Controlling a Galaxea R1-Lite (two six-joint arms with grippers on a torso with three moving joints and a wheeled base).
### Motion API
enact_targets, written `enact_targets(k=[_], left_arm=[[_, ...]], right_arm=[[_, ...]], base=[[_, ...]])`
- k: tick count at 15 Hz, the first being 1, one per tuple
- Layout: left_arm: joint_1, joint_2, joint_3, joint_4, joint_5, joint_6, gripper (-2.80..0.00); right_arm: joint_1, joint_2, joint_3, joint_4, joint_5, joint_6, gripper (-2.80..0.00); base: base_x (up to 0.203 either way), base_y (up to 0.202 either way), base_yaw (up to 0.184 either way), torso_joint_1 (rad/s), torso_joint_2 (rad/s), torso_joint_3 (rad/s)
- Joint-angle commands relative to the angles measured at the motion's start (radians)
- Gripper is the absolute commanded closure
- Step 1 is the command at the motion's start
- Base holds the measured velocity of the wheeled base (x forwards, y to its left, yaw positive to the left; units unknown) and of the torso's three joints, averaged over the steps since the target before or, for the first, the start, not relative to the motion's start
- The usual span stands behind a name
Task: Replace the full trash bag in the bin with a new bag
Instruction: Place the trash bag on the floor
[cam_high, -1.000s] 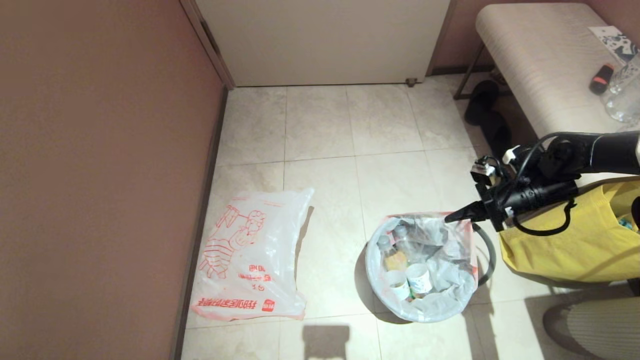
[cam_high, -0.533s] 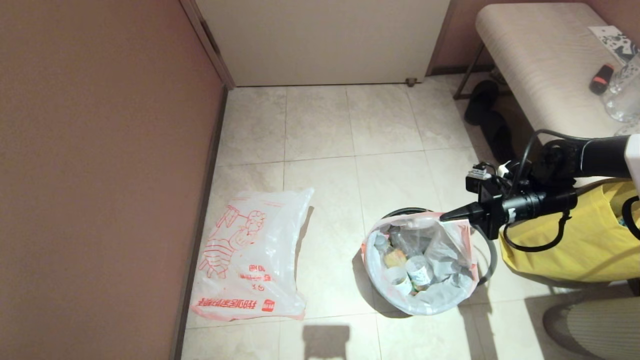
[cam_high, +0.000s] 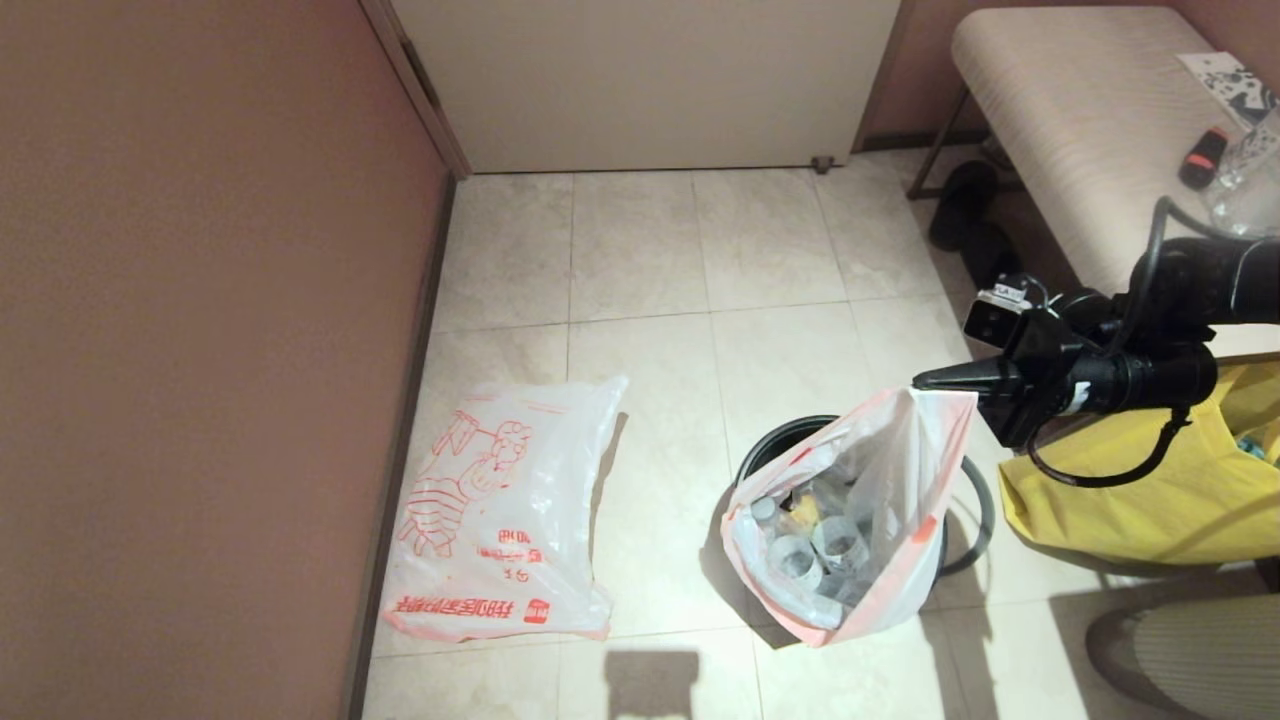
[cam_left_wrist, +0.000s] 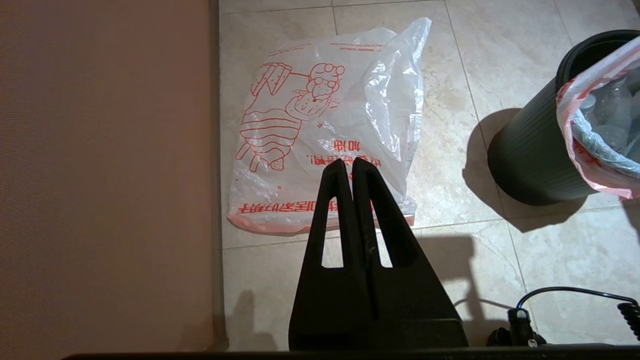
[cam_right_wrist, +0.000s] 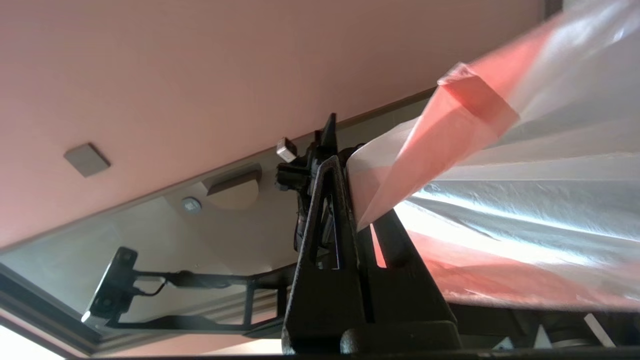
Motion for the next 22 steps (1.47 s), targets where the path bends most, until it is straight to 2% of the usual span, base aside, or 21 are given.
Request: enact_targets(k=[1, 6, 12, 15, 22], left_arm=[[0.0, 0.0, 0.0, 0.0, 0.0, -0.001, 0.0], [0.0, 0.0, 0.0, 0.0, 0.0, -0.001, 0.0], [0.0, 0.0, 0.0, 0.0, 0.0, -0.001, 0.0], [0.0, 0.0, 0.0, 0.0, 0.0, -0.001, 0.0], [0.0, 0.0, 0.0, 0.0, 0.0, -0.001, 0.0]], right_arm=[[0.011, -0.069, -0.023, 0.033, 0.048, 0.0, 0.0], [0.02, -0.242, -0.065, 0.089, 0.048, -0.001, 0.0], [0.024, -0.398, -0.071, -0.004, 0.048, -0.006, 0.0], [-0.022, -0.478, -0.071, -0.121, 0.048, -0.008, 0.0], [-0.206, -0.48, -0.071, -0.595, 0.048, -0.003, 0.0]], base=[[0.0, 0.0, 0.0, 0.0, 0.0, 0.0], [0.0, 0.0, 0.0, 0.0, 0.0, 0.0], [0.0, 0.0, 0.0, 0.0, 0.0, 0.0], [0.0, 0.0, 0.0, 0.0, 0.0, 0.0], [0.0, 0.0, 0.0, 0.0, 0.0, 0.0]])
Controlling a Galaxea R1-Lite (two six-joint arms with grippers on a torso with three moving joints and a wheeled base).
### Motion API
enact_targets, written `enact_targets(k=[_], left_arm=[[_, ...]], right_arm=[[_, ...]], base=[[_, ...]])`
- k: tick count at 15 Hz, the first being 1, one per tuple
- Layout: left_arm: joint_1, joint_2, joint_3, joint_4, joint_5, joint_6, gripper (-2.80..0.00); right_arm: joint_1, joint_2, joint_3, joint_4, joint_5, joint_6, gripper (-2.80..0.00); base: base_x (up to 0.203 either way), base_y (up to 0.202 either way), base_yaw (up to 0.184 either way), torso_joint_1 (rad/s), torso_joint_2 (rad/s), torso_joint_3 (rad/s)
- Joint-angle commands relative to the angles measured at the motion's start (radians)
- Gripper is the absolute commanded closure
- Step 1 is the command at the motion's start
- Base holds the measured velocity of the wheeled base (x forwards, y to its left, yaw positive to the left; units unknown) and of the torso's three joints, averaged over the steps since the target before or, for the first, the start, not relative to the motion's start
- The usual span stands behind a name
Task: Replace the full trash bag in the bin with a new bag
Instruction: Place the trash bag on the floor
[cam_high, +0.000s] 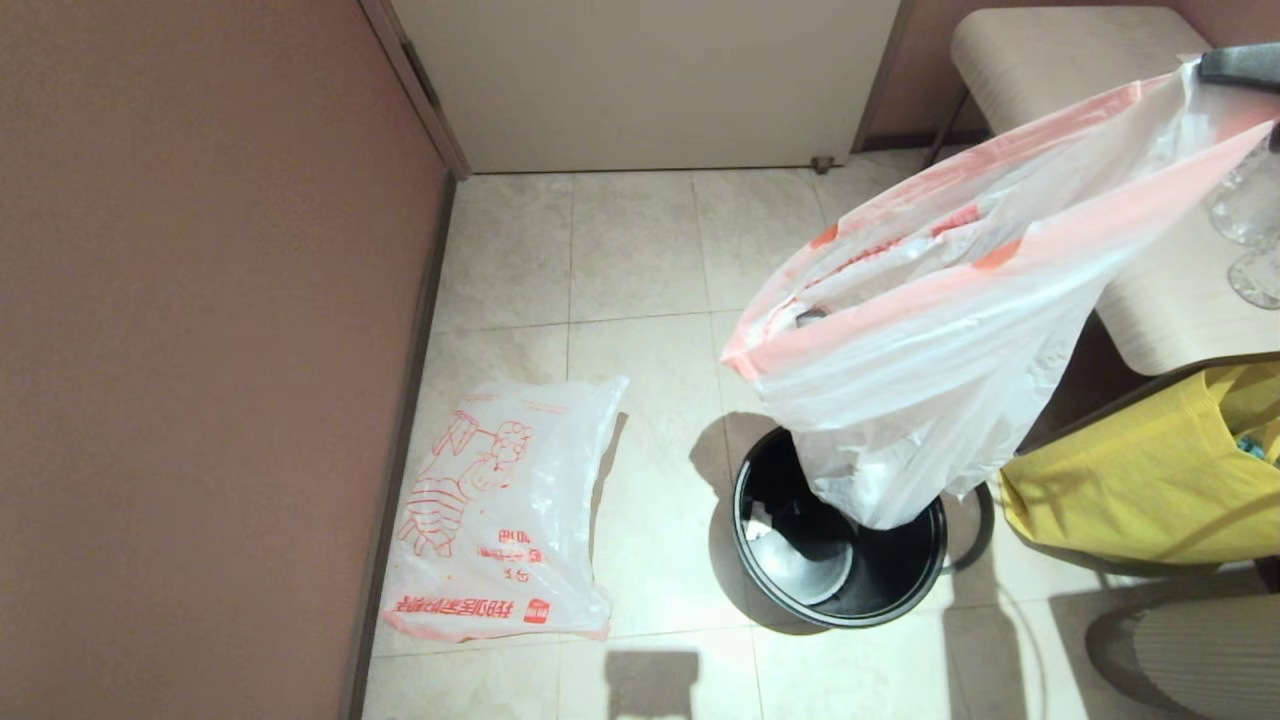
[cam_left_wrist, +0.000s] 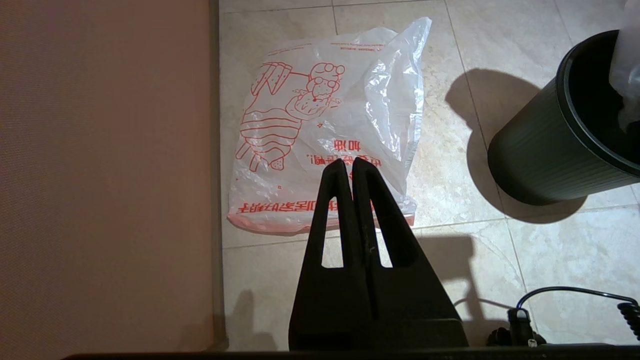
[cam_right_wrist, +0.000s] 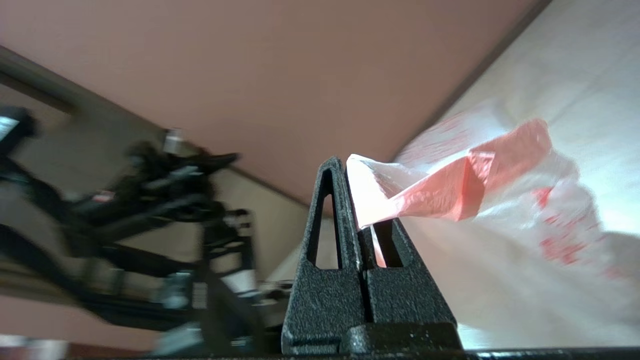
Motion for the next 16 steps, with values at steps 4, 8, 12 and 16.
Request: enact_targets(k=[4, 8, 12, 16], left_arm=[[0.0, 0.0, 0.0, 0.0, 0.0, 0.0, 0.0], [0.0, 0.0, 0.0, 0.0, 0.0, 0.0, 0.0], [0.0, 0.0, 0.0, 0.0, 0.0, 0.0, 0.0], [0.0, 0.0, 0.0, 0.0, 0.0, 0.0, 0.0]], right_arm=[[-0.062, 0.057, -0.009, -0.323, 0.047, 0.078, 0.0], [-0.041, 0.005, -0.011, -0.701, 0.01, 0.432, 0.0], [-0.033, -0.009, -0.017, -1.175, -0.192, 0.965, 0.0], [-0.096, 0.032, -0.023, -1.356, -0.349, 1.22, 0.0]], base=[[0.0, 0.0, 0.0, 0.0, 0.0, 0.0], [0.0, 0.0, 0.0, 0.0, 0.0, 0.0], [0.0, 0.0, 0.0, 0.0, 0.0, 0.0], [0.0, 0.0, 0.0, 0.0, 0.0, 0.0]])
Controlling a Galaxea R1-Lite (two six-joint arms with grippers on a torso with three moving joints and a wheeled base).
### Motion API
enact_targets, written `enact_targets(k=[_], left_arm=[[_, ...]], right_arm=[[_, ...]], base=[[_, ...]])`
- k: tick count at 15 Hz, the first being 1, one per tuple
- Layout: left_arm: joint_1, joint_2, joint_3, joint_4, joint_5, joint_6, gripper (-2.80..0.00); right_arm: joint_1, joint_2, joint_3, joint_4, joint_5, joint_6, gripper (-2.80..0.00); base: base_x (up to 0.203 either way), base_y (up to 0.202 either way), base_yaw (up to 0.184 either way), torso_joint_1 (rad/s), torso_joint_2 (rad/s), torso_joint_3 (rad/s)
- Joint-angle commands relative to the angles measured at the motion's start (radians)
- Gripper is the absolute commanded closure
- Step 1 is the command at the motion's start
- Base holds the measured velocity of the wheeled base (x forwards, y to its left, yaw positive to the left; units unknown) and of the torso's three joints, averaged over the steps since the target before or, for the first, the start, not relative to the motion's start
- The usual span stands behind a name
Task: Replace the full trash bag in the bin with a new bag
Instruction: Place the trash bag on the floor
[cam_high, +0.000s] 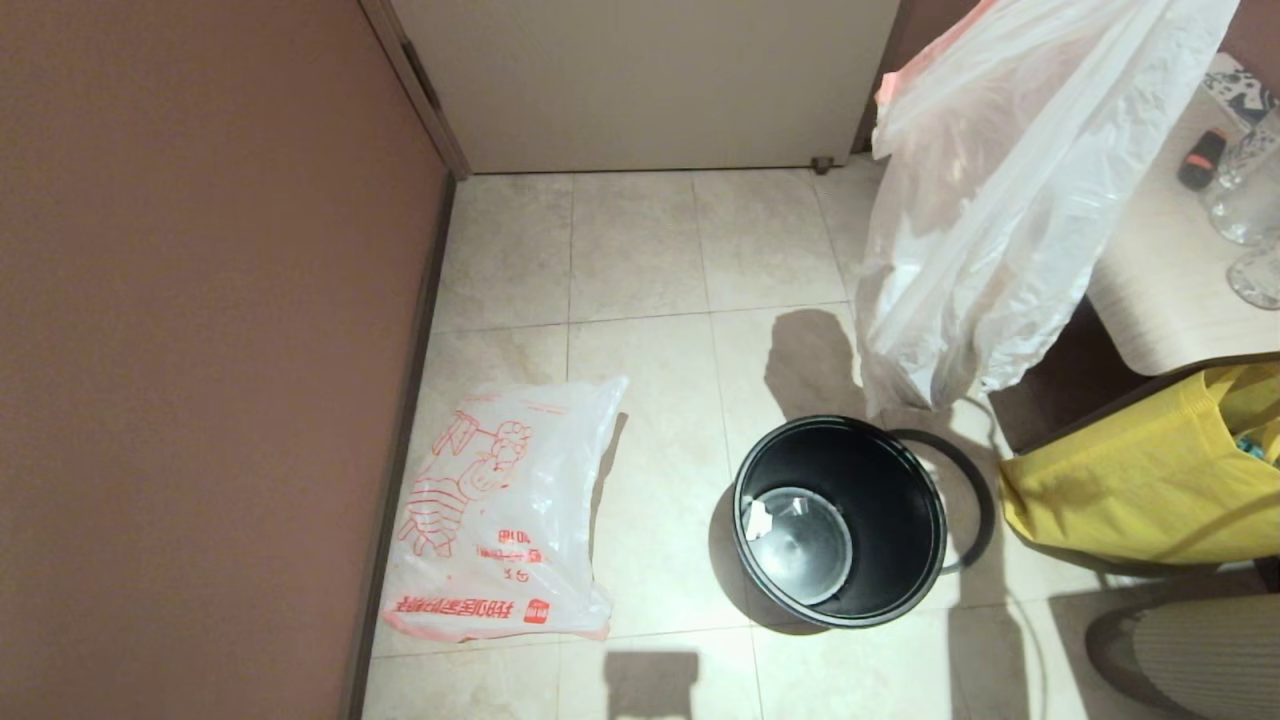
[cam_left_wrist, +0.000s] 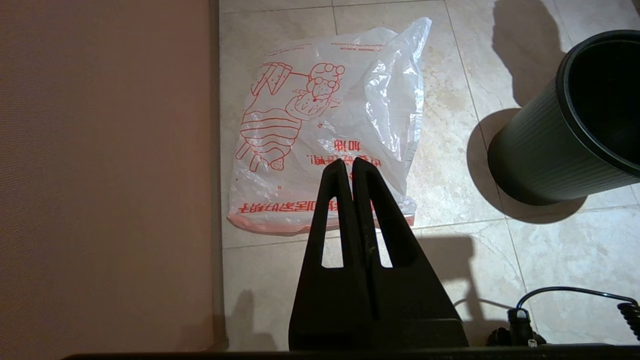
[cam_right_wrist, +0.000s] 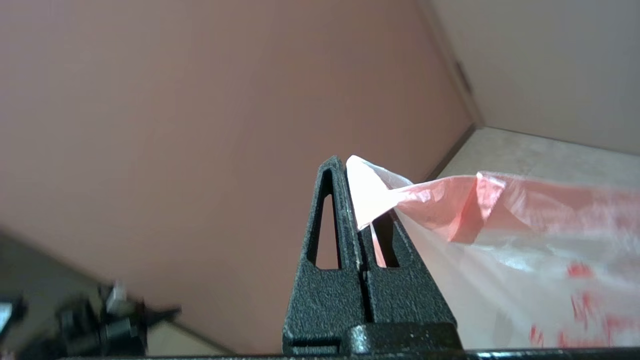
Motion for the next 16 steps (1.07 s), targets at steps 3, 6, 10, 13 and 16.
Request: enact_targets(k=[3, 6, 10, 13, 16], left_arm=[[0.0, 0.0, 0.0, 0.0, 0.0, 0.0, 0.0], [0.0, 0.0, 0.0, 0.0, 0.0, 0.0, 0.0], [0.0, 0.0, 0.0, 0.0, 0.0, 0.0, 0.0], [0.0, 0.0, 0.0, 0.0, 0.0, 0.0, 0.0], [0.0, 0.0, 0.0, 0.0, 0.0, 0.0, 0.0]], right_arm=[[-0.068, 0.117, 0.001, -0.006, -0.017, 0.028, 0.0], [-0.105, 0.234, 0.003, -0.013, -0.049, 0.015, 0.0], [-0.121, 0.415, 0.003, -0.015, -0.052, -0.04, 0.0], [-0.119, 0.572, 0.006, -0.015, -0.043, -0.043, 0.0], [-0.114, 0.73, 0.005, -0.016, -0.03, -0.043, 0.0]], base=[[0.0, 0.0, 0.0, 0.0, 0.0, 0.0], [0.0, 0.0, 0.0, 0.0, 0.0, 0.0], [0.0, 0.0, 0.0, 0.0, 0.0, 0.0], [0.0, 0.0, 0.0, 0.0, 0.0, 0.0], [0.0, 0.0, 0.0, 0.0, 0.0, 0.0]])
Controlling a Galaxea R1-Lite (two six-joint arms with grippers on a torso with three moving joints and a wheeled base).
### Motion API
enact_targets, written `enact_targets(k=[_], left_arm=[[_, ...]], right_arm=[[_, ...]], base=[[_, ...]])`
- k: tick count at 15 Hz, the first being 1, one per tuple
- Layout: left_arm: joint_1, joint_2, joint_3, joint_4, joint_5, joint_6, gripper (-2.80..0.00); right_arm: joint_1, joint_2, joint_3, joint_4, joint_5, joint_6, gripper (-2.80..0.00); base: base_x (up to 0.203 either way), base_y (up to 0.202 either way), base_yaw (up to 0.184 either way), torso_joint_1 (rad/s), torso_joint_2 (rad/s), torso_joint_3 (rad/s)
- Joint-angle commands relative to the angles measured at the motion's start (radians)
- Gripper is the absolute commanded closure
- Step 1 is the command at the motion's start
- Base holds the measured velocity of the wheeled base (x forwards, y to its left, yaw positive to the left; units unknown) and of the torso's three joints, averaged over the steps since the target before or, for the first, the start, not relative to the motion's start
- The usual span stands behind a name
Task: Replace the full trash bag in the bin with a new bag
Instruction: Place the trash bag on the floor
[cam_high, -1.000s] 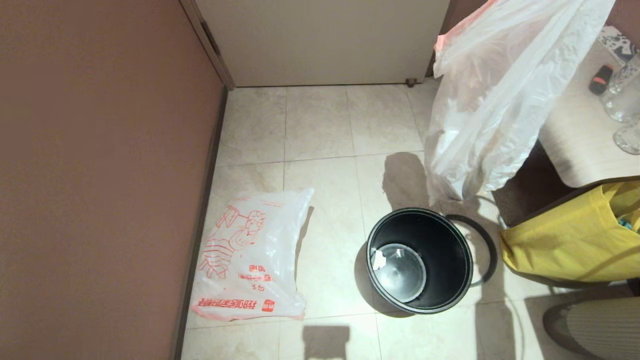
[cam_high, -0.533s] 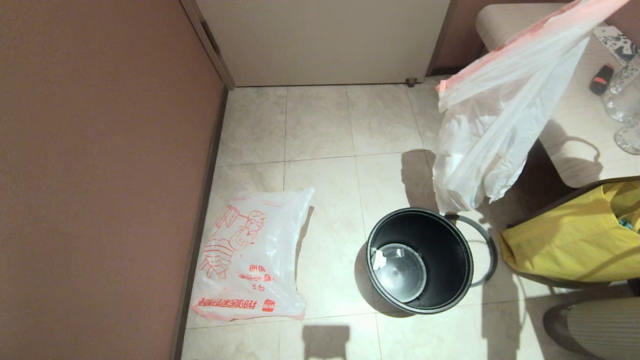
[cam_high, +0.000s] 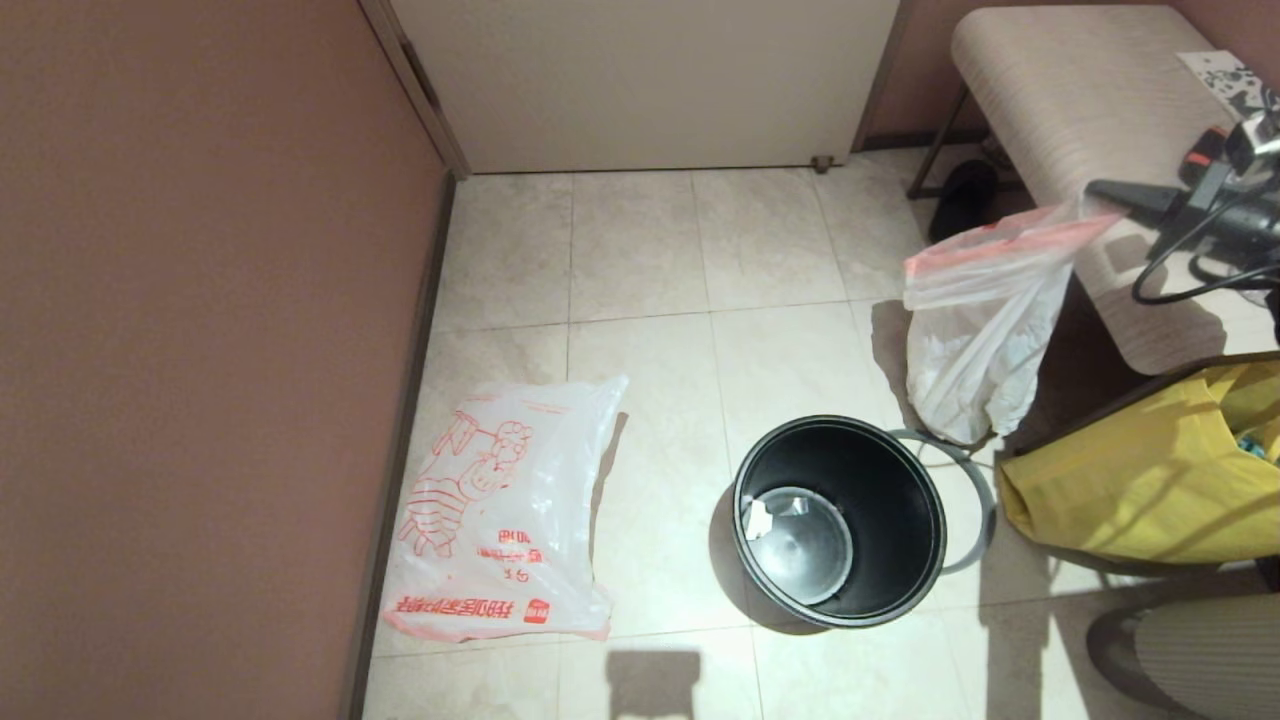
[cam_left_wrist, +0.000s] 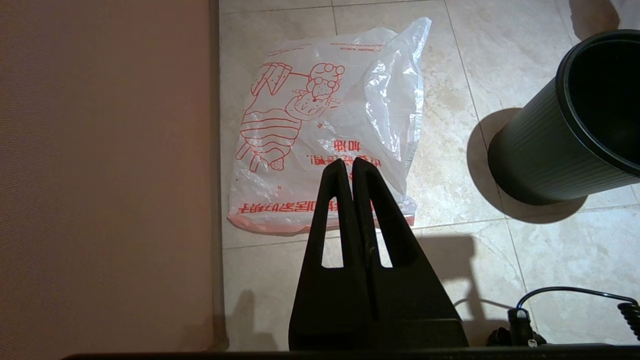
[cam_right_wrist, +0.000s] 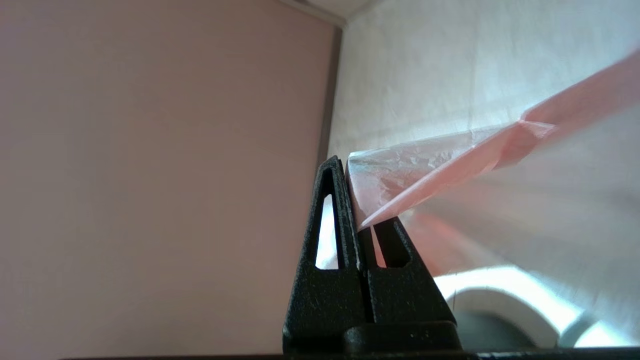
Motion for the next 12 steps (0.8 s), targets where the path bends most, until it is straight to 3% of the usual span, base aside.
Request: enact_targets(k=[1, 4, 5, 9, 12], left_arm=[[0.0, 0.0, 0.0, 0.0, 0.0, 0.0, 0.0], [0.0, 0.0, 0.0, 0.0, 0.0, 0.0, 0.0], [0.0, 0.0, 0.0, 0.0, 0.0, 0.0, 0.0], [0.0, 0.0, 0.0, 0.0, 0.0, 0.0, 0.0], [0.0, 0.0, 0.0, 0.0, 0.0, 0.0, 0.0]], right_arm=[[0.003, 0.138, 0.0, -0.005, 0.01, 0.005, 0.0], [0.008, 0.208, 0.007, -0.001, 0.008, 0.004, 0.0], [0.009, 0.206, 0.007, 0.004, 0.006, 0.005, -2.8], [0.008, 0.068, 0.054, 0.117, 0.007, 0.02, -2.8], [0.004, -0.143, 0.203, 0.289, 0.005, 0.017, -2.8]], base=[[0.0, 0.0, 0.0, 0.0, 0.0, 0.0], [0.0, 0.0, 0.0, 0.0, 0.0, 0.0], [0.0, 0.0, 0.0, 0.0, 0.0, 0.0], [0.0, 0.0, 0.0, 0.0, 0.0, 0.0], [0.0, 0.0, 0.0, 0.0, 0.0, 0.0]])
